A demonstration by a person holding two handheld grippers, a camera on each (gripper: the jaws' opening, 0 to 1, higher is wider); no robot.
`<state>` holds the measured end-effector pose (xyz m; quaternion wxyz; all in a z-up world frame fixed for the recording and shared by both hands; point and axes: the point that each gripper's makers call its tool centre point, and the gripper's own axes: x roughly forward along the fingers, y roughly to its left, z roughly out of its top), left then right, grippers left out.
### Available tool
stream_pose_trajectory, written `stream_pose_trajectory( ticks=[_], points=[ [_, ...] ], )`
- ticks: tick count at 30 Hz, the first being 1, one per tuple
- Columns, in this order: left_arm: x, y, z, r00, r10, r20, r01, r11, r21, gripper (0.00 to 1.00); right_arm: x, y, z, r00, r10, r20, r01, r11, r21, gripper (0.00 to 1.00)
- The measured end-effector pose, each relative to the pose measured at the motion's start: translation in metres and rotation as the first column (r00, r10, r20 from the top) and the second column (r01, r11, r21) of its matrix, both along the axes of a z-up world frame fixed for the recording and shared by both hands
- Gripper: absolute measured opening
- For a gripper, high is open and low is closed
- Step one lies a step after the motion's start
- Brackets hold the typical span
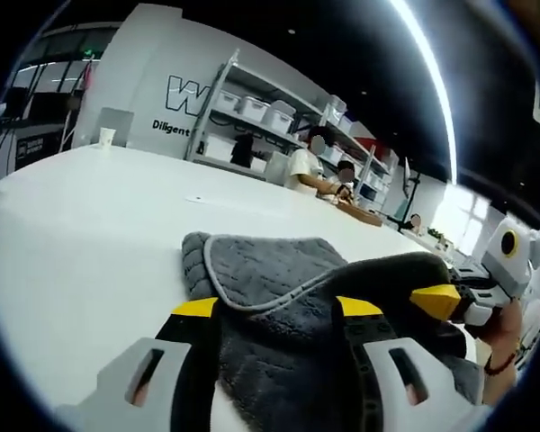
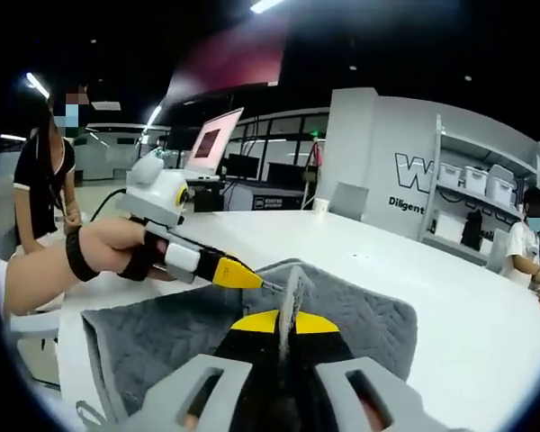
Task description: Open the folded towel by lifting each exposed corner and separating the folded layers until the towel lies flat within the target outline without major curled edges
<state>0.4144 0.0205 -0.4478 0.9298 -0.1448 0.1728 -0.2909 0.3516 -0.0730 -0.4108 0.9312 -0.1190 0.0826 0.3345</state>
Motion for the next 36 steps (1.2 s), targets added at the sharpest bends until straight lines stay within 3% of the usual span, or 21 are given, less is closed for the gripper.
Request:
stream_pose_trajectory(
  ticks=[6,12,25,36],
  points=[
    [0.025,0.014,-0.003,0.999,0.034,-0.016,-0.034,0.999,-0.011,0.47,-0.010,0.003,0.001,0.999,0.030,0.015,-0.029,1.000,-0.010,0.00],
    [0.035,0.013,-0.003,0.999,0.030,-0.024,-0.030,0.999,-0.025,0.46,-0.022,0.007,-0.002,0.998,0.065,0.022,-0.065,0.998,-0.014,0.00],
    [0.037,0.012,-0.002,0.998,0.057,-0.023,-0.058,0.998,-0.030,0.45,-0.046,0.018,-0.011,0.991,0.133,0.025,-0.132,0.991,-0.037,0.00],
    [0.039,0.010,-0.009,0.998,0.040,-0.053,-0.041,0.999,-0.007,0.45,-0.060,0.011,-0.008,0.988,0.145,0.060,-0.143,0.989,-0.042,0.00]
  ],
)
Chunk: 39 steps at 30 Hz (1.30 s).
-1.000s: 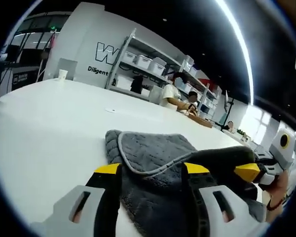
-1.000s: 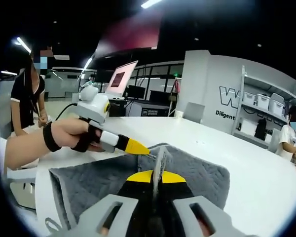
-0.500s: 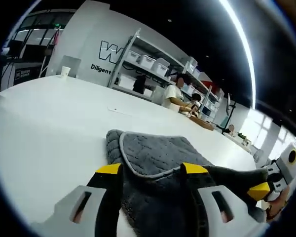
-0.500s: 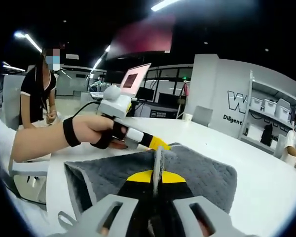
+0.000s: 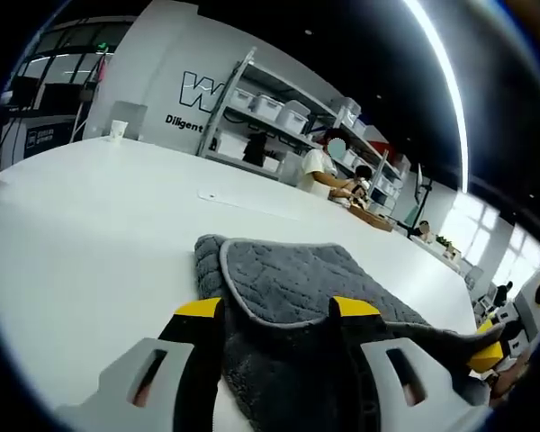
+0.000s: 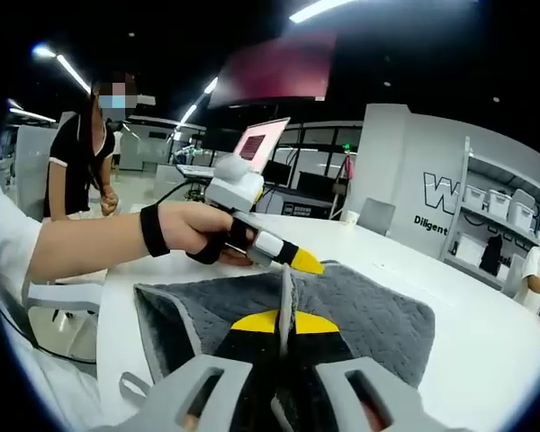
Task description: Open the folded towel by lifting each exposed corner and separating the folded layers until the towel lies flat within the target outline without major curled edges
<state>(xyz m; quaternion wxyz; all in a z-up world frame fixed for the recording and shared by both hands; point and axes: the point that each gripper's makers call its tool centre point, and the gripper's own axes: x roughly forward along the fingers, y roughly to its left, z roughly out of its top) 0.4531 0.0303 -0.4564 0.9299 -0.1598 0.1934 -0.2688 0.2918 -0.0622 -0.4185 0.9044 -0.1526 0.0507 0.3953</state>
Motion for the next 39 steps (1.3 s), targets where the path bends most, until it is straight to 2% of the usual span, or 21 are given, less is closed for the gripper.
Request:
stream_pose_trajectory(
  ticks=[1,7,14,17,20,27,34,39],
  points=[
    [0.001,0.000,0.000,1.000,0.008,-0.007,-0.008,1.000,-0.017,0.45,-0.001,0.000,0.000,1.000,0.003,0.002,-0.003,1.000,-0.004,0.00],
    [-0.001,-0.003,-0.001,1.000,-0.002,-0.004,0.002,1.000,-0.004,0.45,-0.008,-0.005,-0.001,1.000,0.002,0.009,-0.002,1.000,0.000,0.00],
    [0.004,-0.004,-0.003,1.000,-0.001,-0.015,0.001,1.000,0.008,0.41,-0.013,-0.007,-0.004,1.000,0.008,0.012,-0.008,1.000,-0.004,0.00],
    [0.007,-0.005,-0.001,1.000,-0.005,-0.002,0.005,1.000,0.009,0.38,-0.015,-0.007,-0.004,1.000,0.010,0.015,-0.010,1.000,-0.004,0.00],
    [0.009,-0.007,-0.003,1.000,-0.009,-0.001,0.009,1.000,0.022,0.37,-0.020,-0.010,-0.003,0.999,0.013,0.043,-0.013,1.000,-0.011,0.00],
    [0.014,-0.007,-0.006,1.000,0.004,-0.002,-0.003,0.999,0.045,0.35,-0.016,-0.013,-0.001,0.999,0.010,0.047,-0.010,1.000,0.001,0.00],
    [0.023,-0.008,-0.007,1.000,0.021,0.003,-0.021,0.997,0.070,0.29,-0.021,-0.014,-0.002,0.998,0.012,0.054,-0.012,1.000,-0.004,0.00],
    [0.030,-0.007,-0.006,1.000,0.026,0.008,-0.026,0.997,0.075,0.22,-0.023,-0.014,-0.002,0.998,0.015,0.055,-0.015,1.000,0.000,0.00]
  ],
)
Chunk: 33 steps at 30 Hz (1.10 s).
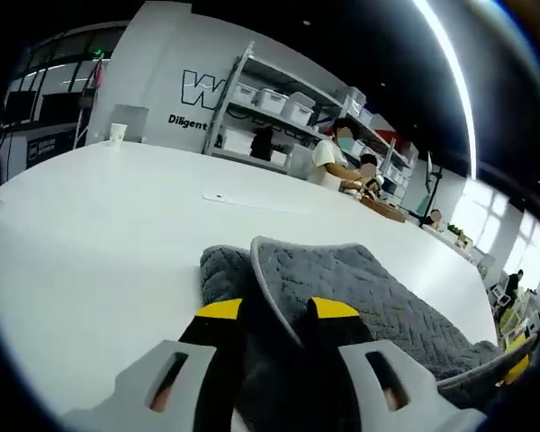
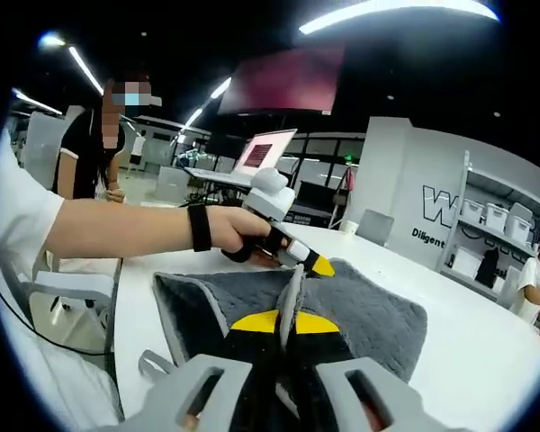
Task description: Open the folded towel by lifting each exposed corner and separating the folded layers until the towel lies flat within the target outline without major curled edges
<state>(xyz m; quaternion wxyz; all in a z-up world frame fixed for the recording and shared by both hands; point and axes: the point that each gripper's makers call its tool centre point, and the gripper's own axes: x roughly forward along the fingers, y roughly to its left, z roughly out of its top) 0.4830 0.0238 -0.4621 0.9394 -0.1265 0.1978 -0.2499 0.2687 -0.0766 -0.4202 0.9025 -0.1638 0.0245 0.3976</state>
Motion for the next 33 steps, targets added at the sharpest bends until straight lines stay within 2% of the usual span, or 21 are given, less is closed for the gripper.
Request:
stream_pose_trajectory(
  ticks=[3,8,21,22,24,29,31,33],
  points=[
    [0.003,0.004,0.002,1.000,0.018,0.018,-0.018,1.000,0.019,0.17,-0.002,-0.001,0.003,1.000,0.001,0.011,-0.001,1.000,0.006,0.00],
    [0.004,0.003,0.006,1.000,0.010,0.019,-0.010,1.000,0.003,0.13,-0.004,-0.001,0.005,1.000,-0.001,0.019,0.000,1.000,0.016,0.00],
    [0.004,0.002,0.003,1.000,0.001,0.002,-0.001,1.000,-0.007,0.01,-0.007,0.001,0.011,0.999,-0.002,0.043,0.001,1.000,0.016,0.00],
    [0.005,0.000,0.007,1.000,-0.015,0.024,0.015,1.000,-0.004,0.01,-0.008,0.001,0.010,0.999,-0.001,0.047,0.001,1.000,0.003,0.00],
    [0.006,0.002,0.011,0.999,0.005,0.036,-0.005,1.000,0.013,0.01,-0.008,0.003,0.009,0.999,0.000,0.046,0.000,1.000,-0.002,0.00],
    [0.008,0.002,0.023,0.999,0.009,0.039,-0.007,0.999,-0.037,0.01,-0.011,0.004,0.015,0.998,-0.003,0.061,0.002,1.000,0.005,0.00],
    [0.011,0.007,0.032,0.996,0.037,0.078,-0.034,0.999,-0.042,0.00,-0.011,0.003,0.020,0.997,-0.012,0.082,0.011,1.000,0.014,0.00],
    [0.011,0.006,0.038,0.996,0.045,0.080,-0.039,0.997,-0.069,0.00,-0.008,0.003,0.023,0.996,-0.020,0.083,0.018,1.000,0.021,0.00]
  ],
)
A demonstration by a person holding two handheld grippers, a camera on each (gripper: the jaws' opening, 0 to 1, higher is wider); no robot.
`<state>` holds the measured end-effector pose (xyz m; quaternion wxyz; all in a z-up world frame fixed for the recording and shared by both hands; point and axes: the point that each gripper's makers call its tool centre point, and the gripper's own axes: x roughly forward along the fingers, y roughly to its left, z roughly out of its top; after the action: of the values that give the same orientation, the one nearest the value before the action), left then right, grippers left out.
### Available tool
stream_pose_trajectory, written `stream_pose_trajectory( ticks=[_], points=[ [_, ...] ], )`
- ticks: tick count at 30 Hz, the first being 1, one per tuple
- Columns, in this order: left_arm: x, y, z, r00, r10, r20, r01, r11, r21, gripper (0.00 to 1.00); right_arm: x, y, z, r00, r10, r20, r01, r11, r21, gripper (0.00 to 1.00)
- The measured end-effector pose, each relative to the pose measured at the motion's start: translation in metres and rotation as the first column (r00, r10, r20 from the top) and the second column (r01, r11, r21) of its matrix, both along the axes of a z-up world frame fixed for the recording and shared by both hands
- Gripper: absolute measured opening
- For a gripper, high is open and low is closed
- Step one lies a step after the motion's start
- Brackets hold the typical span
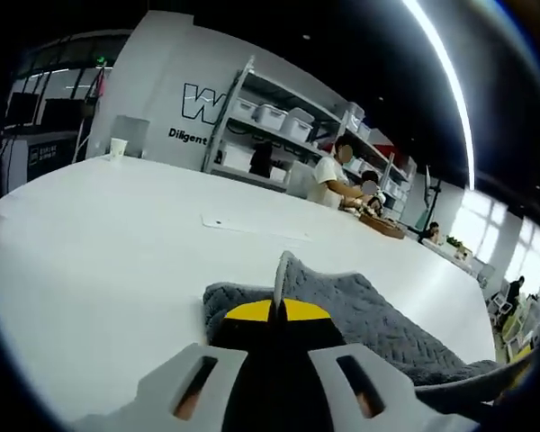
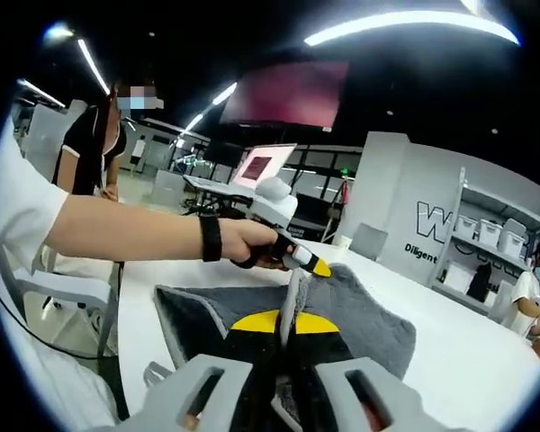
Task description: Open the folded towel by lifting each exposed corner and separating the folded layers until the towel lies flat within the target outline without major curled edges
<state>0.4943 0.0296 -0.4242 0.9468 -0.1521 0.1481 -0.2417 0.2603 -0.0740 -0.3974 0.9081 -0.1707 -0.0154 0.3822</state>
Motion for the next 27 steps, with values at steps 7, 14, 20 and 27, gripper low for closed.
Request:
stream_pose_trajectory(
  ticks=[7,14,20,27],
  points=[
    [0.003,-0.004,0.012,1.000,0.015,0.026,-0.014,0.999,-0.051,0.00,-0.006,-0.001,0.007,1.000,0.001,0.028,-0.001,1.000,0.015,0.00],
    [0.006,-0.010,0.022,0.997,0.041,0.061,-0.036,0.996,-0.085,0.00,-0.006,-0.004,0.014,0.999,-0.019,0.050,0.017,0.999,0.038,0.00],
    [0.007,-0.016,0.028,0.997,0.033,0.071,-0.024,0.992,-0.121,0.00,-0.010,-0.014,0.028,0.995,-0.048,0.089,0.041,0.996,0.077,0.00],
    [0.004,-0.024,0.049,0.989,0.026,0.143,-0.003,0.987,-0.162,0.00,-0.011,-0.021,0.037,0.994,-0.066,0.088,0.054,0.989,0.138,0.00]
  ],
)
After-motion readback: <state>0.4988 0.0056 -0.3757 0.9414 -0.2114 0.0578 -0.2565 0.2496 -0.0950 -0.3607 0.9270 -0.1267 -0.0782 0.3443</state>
